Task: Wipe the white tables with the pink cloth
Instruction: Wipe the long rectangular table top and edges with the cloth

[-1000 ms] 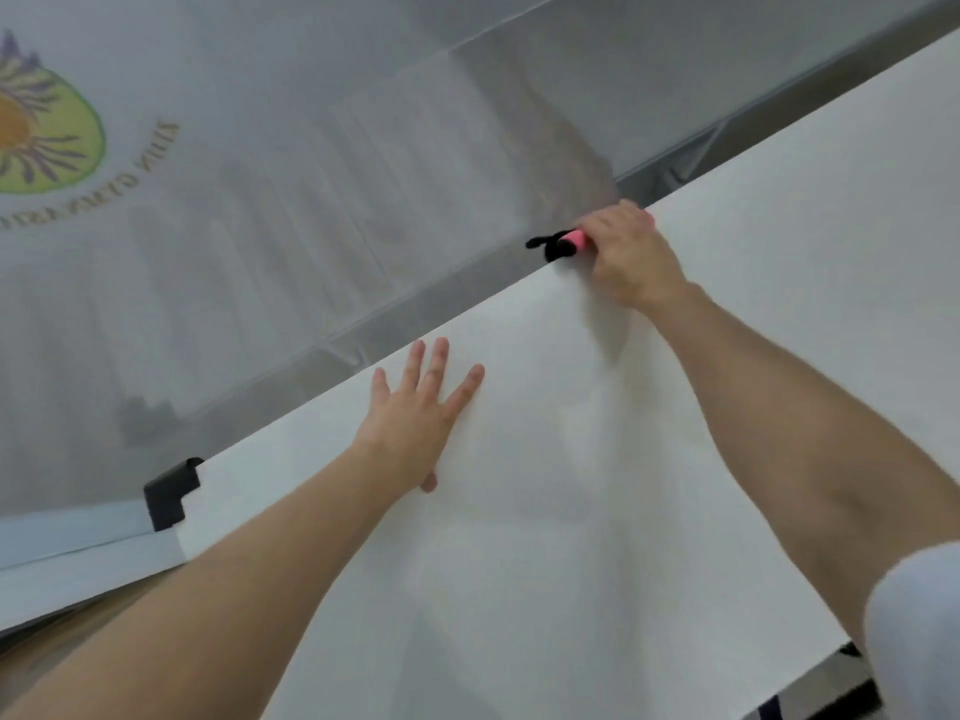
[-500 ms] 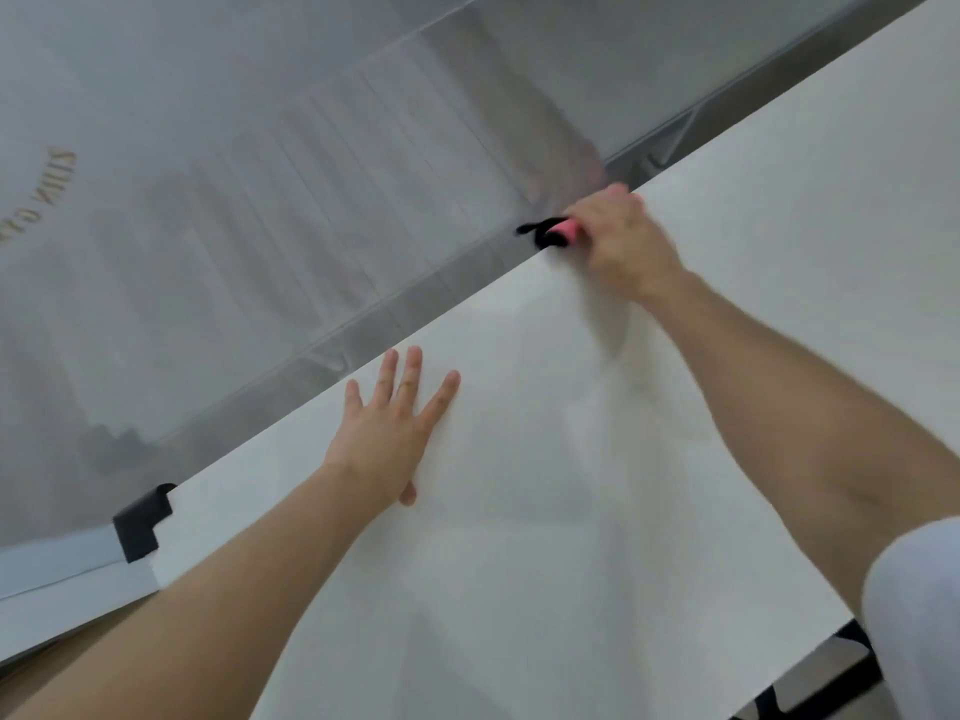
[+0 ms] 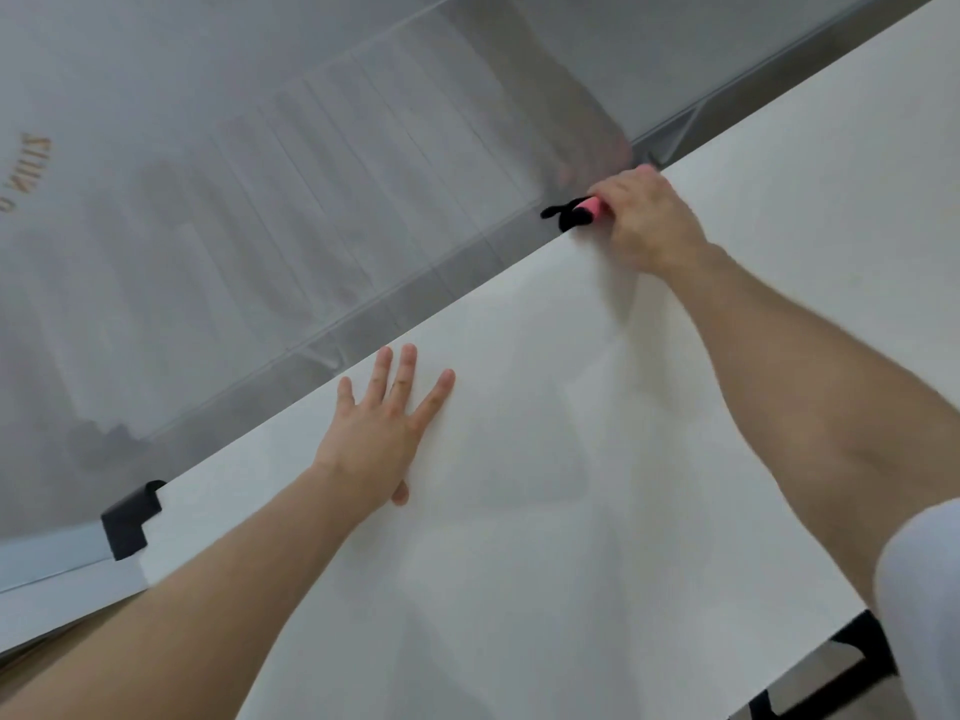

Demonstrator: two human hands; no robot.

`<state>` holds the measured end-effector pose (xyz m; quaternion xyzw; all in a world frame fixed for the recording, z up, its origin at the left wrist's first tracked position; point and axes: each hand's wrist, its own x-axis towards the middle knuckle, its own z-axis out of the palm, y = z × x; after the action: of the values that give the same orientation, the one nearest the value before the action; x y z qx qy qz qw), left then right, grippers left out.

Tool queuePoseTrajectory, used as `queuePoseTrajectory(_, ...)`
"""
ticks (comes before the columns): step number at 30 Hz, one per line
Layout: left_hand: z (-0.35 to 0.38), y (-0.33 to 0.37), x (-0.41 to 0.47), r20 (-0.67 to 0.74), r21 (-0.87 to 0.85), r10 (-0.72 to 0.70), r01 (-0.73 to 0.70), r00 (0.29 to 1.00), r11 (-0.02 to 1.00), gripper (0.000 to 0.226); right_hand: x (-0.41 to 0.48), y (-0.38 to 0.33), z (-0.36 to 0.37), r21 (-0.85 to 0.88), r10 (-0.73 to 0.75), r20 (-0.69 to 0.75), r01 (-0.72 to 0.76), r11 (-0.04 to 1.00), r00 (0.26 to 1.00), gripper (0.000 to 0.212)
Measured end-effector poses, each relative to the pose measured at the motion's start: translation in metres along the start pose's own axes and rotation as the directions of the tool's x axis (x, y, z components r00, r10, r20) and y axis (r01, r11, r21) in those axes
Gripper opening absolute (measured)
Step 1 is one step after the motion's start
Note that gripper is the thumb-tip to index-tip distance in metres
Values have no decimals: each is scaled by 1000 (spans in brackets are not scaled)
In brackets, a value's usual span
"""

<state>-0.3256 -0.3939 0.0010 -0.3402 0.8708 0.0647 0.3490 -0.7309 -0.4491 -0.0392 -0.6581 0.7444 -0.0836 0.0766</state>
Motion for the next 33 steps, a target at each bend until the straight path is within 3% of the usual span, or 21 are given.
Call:
queuePoseTrajectory(2, 0, 0, 0, 1, -4, 0, 0, 1000, 1000, 158, 0, -6, 1, -44, 114, -44, -115, 992, 993, 22)
queuePoseTrajectory(3, 0, 1, 0, 0, -3, 1, -1, 1000, 1000, 158, -3, -31, 11, -26, 96, -58, -98, 995, 994, 19)
queuePoseTrajectory(5, -2, 3, -1, -2, 1, 2, -2, 1000, 1000, 158, -19, -105, 37, 109, -87, -93, 97, 989, 992, 18)
queuePoseTrajectory(7, -4, 3, -1, -2, 6, -1, 1, 1000, 1000, 160, -45, -178, 53, 192, -338, -20, 336, 922, 941, 34)
queuePoseTrajectory(10, -3, 4, -2, -12, 9, -5, 5, 1000, 1000, 162, -41, -174, 32, 207, -474, 96, 448, 870, 875, 42)
queuePoseTrajectory(12, -1, 3, 0, -16, 7, 0, 0, 1000, 1000, 161, -19, -105, 19, 144, -380, 35, 371, 917, 925, 38)
queuePoseTrajectory(14, 0, 3, 1, -12, 3, 3, -3, 1000, 1000, 160, -6, -25, 5, 29, -193, -38, 195, 980, 980, 47)
queuePoseTrajectory(16, 1, 3, 2, -5, -7, 3, -3, 1000, 1000, 160, -6, 15, -3, -31, -84, -87, 82, 996, 993, 35)
queuePoseTrajectory(19, 0, 2, 2, -8, -14, 0, -1, 1000, 1000, 159, -19, -36, 12, -42, -58, -128, 53, 998, 990, 35)
queuePoseTrajectory(23, -5, 5, 2, -27, -30, -5, 4, 1000, 1000, 162, -53, -157, 52, 158, -266, -87, 277, 948, 960, 41)
queuePoseTrajectory(25, -7, 4, 1, -32, -56, -14, 13, 999, 998, 163, -54, -173, 54, 191, -305, -100, 319, 928, 947, 42)
queuePoseTrajectory(29, -5, 3, -9, -68, -154, -32, 21, 997, 988, 152, -38, -130, 45, 101, -159, -91, 168, 981, 983, 42)
queuePoseTrajectory(31, 6, 4, -26, -119, -249, -68, 37, 990, 968, 130, -36, -111, 46, 45, -56, -163, 64, 997, 985, 39)
queuePoseTrajectory(33, 31, 2, -57, -149, -359, -139, 77, 979, 930, 107, -45, -139, 54, 36, 7, -210, 1, 999, 978, 35)
